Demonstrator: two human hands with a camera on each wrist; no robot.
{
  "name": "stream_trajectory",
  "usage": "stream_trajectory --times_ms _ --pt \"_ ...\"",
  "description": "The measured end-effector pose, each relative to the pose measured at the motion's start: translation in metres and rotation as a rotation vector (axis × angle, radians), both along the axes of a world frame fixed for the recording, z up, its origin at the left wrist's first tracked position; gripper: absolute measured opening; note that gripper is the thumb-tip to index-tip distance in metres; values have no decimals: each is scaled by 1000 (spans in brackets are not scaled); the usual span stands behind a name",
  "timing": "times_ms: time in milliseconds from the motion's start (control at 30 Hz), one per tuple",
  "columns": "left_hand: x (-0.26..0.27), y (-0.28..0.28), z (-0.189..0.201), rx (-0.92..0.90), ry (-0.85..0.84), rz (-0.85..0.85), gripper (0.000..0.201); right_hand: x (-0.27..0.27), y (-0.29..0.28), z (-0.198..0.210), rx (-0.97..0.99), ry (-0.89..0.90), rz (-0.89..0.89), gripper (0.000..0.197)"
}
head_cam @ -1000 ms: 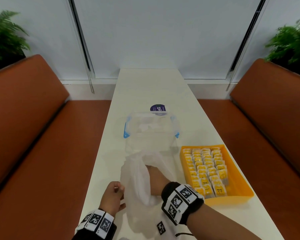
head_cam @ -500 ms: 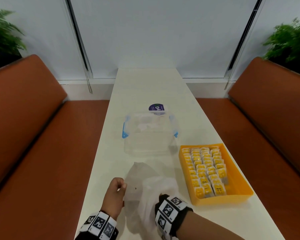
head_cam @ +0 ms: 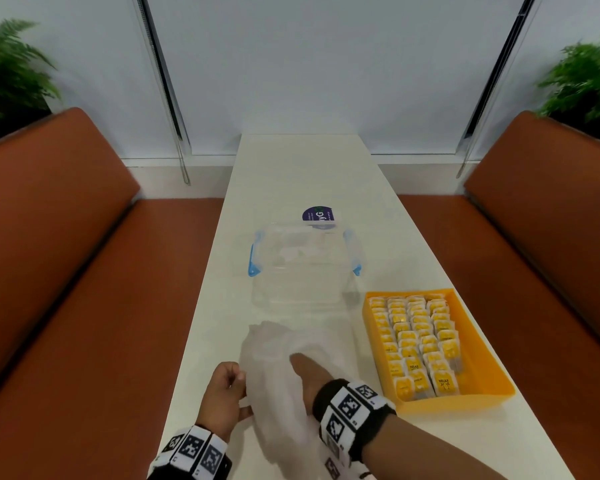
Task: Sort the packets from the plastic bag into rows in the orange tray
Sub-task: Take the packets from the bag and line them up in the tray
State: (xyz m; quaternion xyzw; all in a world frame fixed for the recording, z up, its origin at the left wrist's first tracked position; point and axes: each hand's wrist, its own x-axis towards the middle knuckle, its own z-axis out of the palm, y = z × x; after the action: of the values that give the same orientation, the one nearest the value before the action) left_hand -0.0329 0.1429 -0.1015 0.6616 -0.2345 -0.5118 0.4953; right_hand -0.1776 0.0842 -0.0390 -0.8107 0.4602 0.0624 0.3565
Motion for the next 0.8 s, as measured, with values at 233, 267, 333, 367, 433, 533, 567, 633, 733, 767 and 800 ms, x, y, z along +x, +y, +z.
stream_trajectory --times_ms 233,267,333,367,433,533,567,633,733,767,800 --pt "4 0 -5 110 26 19 12 6 -5 10 -32 -285 -82 34" --pt "4 0 -6 120 13 6 12 1 -3 17 -41 -332 -84 37" --pt "5 1 -9 128 3 -11 16 -10 -4 21 -86 -468 -97 30" --pt "5 1 -12 133 15 -7 19 -14 -3 23 -96 -522 -110 21" --pt "7 2 -16 133 41 7 21 -23 1 22 -107 -611 -136 18" --pt "10 3 -22 122 -59 -2 21 -38 8 14 -79 -763 -200 15" --pt "11 5 -23 106 -148 -17 21 -42 10 13 -57 -802 -220 14" --pt "14 7 -27 52 -341 -40 23 -50 12 10 17 -874 -239 15" --pt "13 9 -26 34 -498 -53 24 -60 15 12 78 -890 -188 28" --pt "11 9 -25 31 -527 -47 25 -62 15 13 82 -881 -171 28" --pt "8 10 -22 32 -550 -46 27 -64 15 13 82 -868 -161 29"
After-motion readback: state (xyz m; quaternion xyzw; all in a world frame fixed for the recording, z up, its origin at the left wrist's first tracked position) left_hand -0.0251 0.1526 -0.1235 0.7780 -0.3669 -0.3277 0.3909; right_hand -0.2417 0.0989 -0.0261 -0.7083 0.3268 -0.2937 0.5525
